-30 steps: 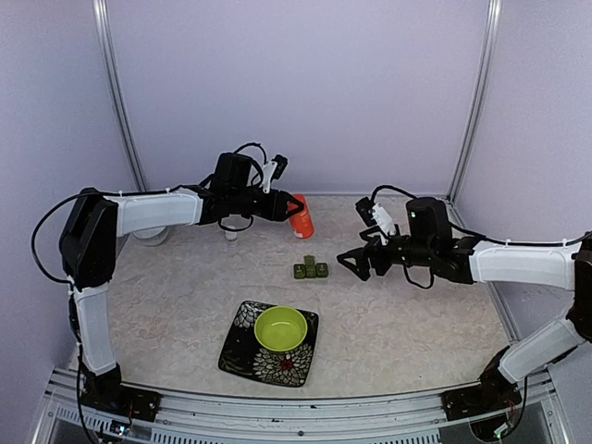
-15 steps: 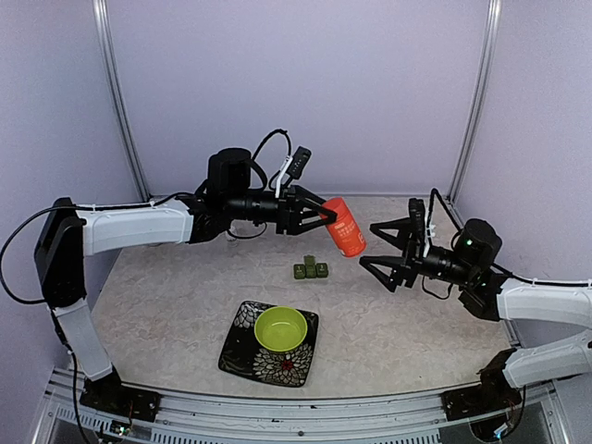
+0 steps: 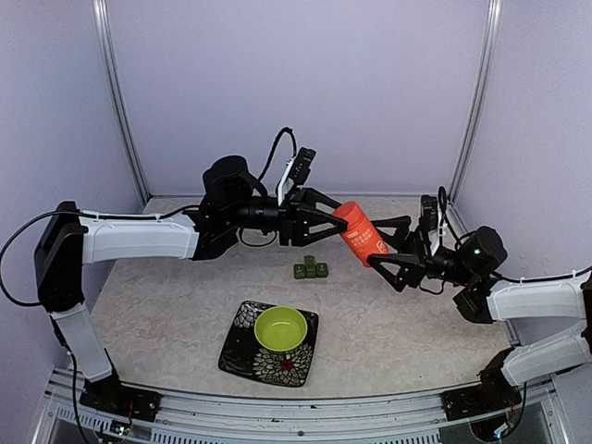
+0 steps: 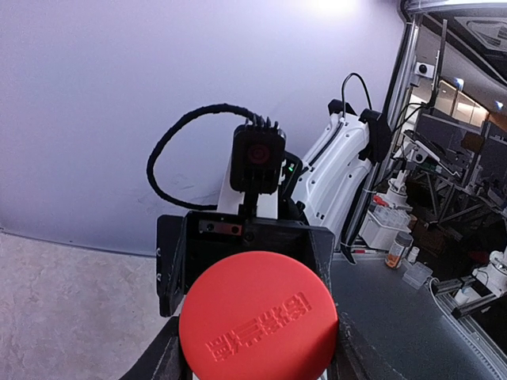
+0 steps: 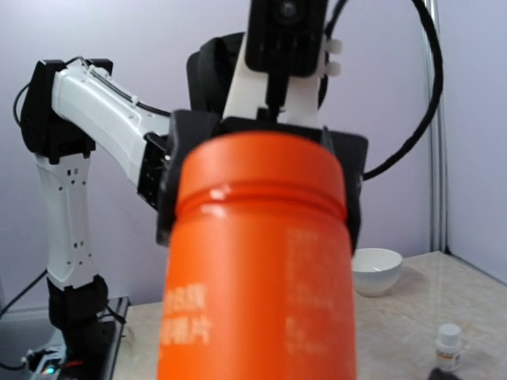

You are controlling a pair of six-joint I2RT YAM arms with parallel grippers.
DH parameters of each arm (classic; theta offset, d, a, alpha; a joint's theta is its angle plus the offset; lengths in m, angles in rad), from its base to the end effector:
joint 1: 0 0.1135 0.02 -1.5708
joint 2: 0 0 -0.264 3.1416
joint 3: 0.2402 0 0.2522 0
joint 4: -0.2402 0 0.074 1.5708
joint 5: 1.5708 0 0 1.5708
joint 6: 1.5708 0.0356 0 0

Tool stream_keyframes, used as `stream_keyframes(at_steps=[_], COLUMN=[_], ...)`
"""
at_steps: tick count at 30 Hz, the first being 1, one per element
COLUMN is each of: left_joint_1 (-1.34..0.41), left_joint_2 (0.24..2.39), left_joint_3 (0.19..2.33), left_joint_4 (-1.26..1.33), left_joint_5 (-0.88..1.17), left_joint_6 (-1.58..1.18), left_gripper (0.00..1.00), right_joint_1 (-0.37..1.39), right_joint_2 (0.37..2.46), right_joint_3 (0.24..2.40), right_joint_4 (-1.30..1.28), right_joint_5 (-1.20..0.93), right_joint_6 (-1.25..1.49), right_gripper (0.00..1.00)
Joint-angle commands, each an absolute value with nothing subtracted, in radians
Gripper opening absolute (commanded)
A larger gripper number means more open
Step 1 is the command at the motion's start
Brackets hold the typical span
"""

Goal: Sort the pills into containers
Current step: Pass from the left arm to the right

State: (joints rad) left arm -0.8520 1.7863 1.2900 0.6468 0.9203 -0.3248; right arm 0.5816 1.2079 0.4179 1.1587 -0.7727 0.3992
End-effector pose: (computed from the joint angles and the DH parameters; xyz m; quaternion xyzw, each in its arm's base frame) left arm 0.2519 -0.3309 0.3218 0.4773 0.4762 -0.6179 0.4044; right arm 0.1820 0.1494 0.2644 -0.3572 0.4933 0.5478 0.5736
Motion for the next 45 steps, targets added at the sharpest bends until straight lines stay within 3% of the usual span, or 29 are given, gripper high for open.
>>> stream_keyframes(at_steps=[1, 16, 29, 36, 43, 45], left_joint_1=[-0.865, -0.889, -0.891, -0.891, -0.891, -0.891], left_joint_2=[1.764, 1.821, 1.835, 1.824, 1.822, 1.821], left_joint_3=[1.302, 1.341, 1.348, 1.345, 1.344, 1.342], left_joint_4=[0.724, 0.734, 0.729, 0.729, 0.725, 0.73], left_joint_5=[0.887, 0.873, 0.843, 0.84, 0.835, 0.835], left_joint_6=[-0.342, -0.355, -0.344, -0.338, -0.334, -0.337], left_gripper=[0.28, 0.28, 0.27, 0.27, 0.27, 0.27], right_joint_1=[0.583, 0.597, 0.6, 0.6, 0.6, 0.6], right_joint_2=[1.239, 1.286, 1.313, 1.308, 1.309, 1.311], right_joint_3=[0.427, 0.472, 0.503, 0.505, 0.504, 0.503], right_joint_4=[1.23, 1.23, 1.201, 1.148, 1.148, 1.162], right_joint_5=[-0.794, -0.809, -0.844, -0.843, -0.857, -0.86], right_joint_6=[0.451, 0.452, 0.453, 0.437, 0.439, 0.447], right_gripper=[0.93, 0.82, 0.55, 0.66, 0.57, 0.49])
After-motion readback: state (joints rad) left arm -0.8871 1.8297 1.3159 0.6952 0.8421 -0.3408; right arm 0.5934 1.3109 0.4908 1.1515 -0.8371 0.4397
